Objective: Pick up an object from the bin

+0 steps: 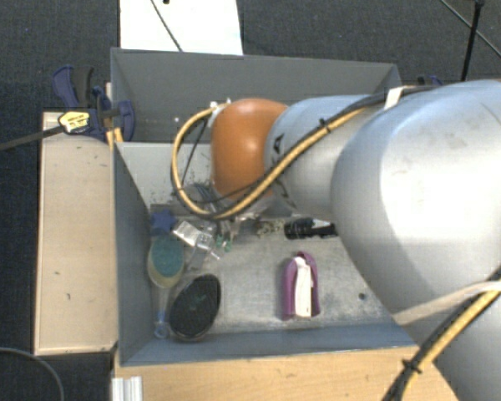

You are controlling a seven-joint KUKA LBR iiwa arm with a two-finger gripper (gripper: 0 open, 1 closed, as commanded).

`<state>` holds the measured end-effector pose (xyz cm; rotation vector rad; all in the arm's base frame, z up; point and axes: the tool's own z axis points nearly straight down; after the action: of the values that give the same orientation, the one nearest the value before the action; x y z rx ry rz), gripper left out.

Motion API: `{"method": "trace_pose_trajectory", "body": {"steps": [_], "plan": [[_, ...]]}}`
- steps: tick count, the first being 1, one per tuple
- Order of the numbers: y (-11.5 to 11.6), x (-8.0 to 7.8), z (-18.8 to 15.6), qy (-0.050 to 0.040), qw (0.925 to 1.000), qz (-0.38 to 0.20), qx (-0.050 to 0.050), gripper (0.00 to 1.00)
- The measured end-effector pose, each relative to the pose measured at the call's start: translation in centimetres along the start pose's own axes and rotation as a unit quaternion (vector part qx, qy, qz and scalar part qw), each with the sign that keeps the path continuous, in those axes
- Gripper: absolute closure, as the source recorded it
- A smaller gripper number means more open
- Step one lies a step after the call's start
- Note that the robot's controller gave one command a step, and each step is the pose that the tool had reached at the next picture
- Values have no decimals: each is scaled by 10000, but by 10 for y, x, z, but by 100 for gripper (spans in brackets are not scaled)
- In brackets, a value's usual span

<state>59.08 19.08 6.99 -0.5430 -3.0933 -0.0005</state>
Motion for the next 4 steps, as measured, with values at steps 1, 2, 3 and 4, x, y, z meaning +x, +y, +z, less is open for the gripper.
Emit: {"method": "trace_pose_trajectory", "body": {"steps": [1, 2, 3, 4], "plan": [[0, 0, -1, -4, 10000, 8, -7, 0], [0, 0, -1, -5, 10000, 15, -6, 100], [1, -2, -29, -26, 10000, 19, -22, 100], [2, -3, -50, -29, 10000, 15, -24, 100]]}}
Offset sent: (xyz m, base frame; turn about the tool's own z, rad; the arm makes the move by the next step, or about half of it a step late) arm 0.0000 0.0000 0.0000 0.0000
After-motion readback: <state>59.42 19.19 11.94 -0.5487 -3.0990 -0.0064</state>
